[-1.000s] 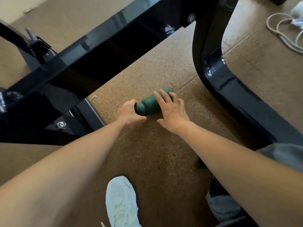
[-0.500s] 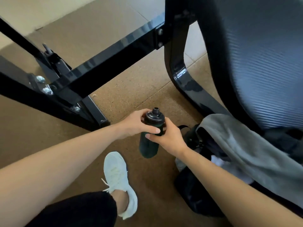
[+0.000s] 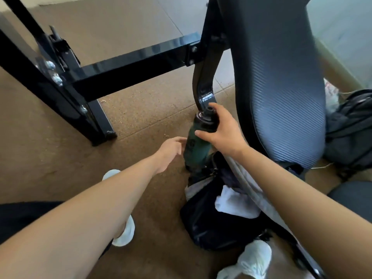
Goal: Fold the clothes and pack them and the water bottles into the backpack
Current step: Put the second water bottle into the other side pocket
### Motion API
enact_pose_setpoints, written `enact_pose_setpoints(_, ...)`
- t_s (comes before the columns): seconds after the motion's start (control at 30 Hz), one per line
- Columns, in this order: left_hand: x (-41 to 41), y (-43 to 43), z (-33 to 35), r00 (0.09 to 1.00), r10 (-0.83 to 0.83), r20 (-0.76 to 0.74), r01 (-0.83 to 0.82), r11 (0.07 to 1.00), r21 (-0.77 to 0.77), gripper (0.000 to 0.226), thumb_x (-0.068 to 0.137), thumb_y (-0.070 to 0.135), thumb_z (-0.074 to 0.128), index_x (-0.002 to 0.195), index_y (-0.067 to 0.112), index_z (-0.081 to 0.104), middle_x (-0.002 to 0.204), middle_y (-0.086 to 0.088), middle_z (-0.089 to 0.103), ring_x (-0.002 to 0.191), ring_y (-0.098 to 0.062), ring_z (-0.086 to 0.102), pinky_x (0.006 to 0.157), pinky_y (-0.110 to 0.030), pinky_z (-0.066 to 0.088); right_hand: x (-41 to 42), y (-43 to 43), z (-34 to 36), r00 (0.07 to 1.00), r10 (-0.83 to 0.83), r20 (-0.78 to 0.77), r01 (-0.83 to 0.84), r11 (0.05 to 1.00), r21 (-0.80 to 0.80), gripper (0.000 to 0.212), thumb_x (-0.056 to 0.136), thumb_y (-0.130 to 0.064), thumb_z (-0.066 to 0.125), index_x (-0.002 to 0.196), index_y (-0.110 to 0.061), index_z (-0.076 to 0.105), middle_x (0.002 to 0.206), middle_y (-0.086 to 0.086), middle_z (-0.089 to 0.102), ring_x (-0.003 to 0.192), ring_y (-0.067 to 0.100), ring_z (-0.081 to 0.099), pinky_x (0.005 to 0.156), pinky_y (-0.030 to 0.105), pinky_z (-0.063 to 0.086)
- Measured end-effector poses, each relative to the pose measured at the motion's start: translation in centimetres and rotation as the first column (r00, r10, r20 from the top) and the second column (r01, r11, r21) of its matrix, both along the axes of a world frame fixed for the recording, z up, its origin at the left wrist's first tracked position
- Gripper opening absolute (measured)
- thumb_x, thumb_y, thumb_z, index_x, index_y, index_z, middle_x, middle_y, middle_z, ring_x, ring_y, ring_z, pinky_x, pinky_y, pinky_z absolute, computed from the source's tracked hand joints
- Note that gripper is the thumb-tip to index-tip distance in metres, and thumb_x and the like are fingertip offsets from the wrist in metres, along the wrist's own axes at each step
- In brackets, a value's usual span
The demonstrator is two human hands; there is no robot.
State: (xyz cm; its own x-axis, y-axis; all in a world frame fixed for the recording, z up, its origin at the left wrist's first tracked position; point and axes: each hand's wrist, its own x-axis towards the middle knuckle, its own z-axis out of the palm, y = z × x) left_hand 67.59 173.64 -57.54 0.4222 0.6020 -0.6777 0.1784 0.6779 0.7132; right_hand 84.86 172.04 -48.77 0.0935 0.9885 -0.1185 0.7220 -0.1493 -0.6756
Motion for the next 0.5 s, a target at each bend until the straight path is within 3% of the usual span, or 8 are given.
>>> enact_pose_setpoints(0.1, 2.2, -1.1, -2.4, 0.953, -0.171, -0.25, 0.194, 0.979, 0.069, 0.048, 0.098, 0.0, 0.05, 0.143, 0.014, 0.052, 0.137, -0.004, 0.058, 0.113, -0.02, 0.056, 0.083, -0.028, 0.045, 1.1, 0.5, 0.8, 0.992, 0.019, 0.128, -0.035, 0.991, 0.129, 0.076, 0.073, -0.017, 0.087, 0.139, -0.014, 0.051, 0.13, -0.001, 0.054, 0.117, 0.007, 0.05, 0.105, 0.027, 0.044)
enact_pose_setpoints(0.2, 5.2, -2.7, -4.1, 0.971, -0.214, -0.11, 0.23, 0.959, 0.164, 0.065, 0.095, 0.02, 0.072, 0.154, 0.021, 0.043, 0.148, 0.0, 0.054, 0.132, -0.02, 0.053, 0.102, -0.036, 0.047, 2.0, 0.1, 0.4, 0.983, 0.016, 0.184, -0.042, 0.99, 0.135, 0.077, 0.071, -0.011, 0.084, 0.141, -0.015, 0.05, 0.13, 0.0, 0.05, 0.114, 0.003, 0.046, 0.102, 0.023, 0.042)
enact_pose_setpoints(0.27, 7.2, -3.5, -4.7, 0.975, -0.217, -0.045, 0.22, 0.93, 0.295, 0.056, 0.093, 0.028, 0.074, 0.145, 0.024, 0.055, 0.14, 0.002, 0.063, 0.127, -0.018, 0.058, 0.103, -0.04, 0.049, 2.6, -0.1, -0.2, 0.976, 0.025, 0.218, -0.049, 0.993, 0.107, 0.082, 0.071, -0.01, 0.084, 0.144, -0.014, 0.048, 0.132, 0.001, 0.048, 0.117, 0.009, 0.05, 0.103, 0.024, 0.043)
enact_pose_setpoints(0.37, 8.9, -4.8, -5.2, 0.981, -0.179, -0.075, 0.194, 0.894, 0.404, 0.028, 0.096, 0.037, 0.068, 0.119, 0.022, 0.074, 0.114, 0.002, 0.076, 0.107, -0.016, 0.069, 0.093, -0.042, 0.054, 3.7, -0.6, -1.0, 0.968, 0.054, 0.244, -0.068, 0.997, 0.047, 0.081, 0.067, -0.015, 0.09, 0.139, -0.013, 0.052, 0.131, 0.002, 0.05, 0.12, 0.016, 0.053, 0.105, 0.03, 0.045)
enact_pose_setpoints(0.5, 9.6, -7.9, -5.0, 0.935, -0.322, -0.146, 0.352, 0.817, 0.457, 0.02, 0.1, 0.025, 0.062, 0.1, 0.021, 0.081, 0.096, 0.003, 0.08, 0.09, -0.012, 0.072, 0.085, -0.043, 0.058, 5.0, -2.0, -2.0, 0.96, 0.105, 0.258, -0.101, 0.994, -0.03, 0.079, 0.066, -0.023, 0.094, 0.134, -0.014, 0.055, 0.127, 0.002, 0.056, 0.117, 0.018, 0.056, 0.103, 0.031, 0.046)
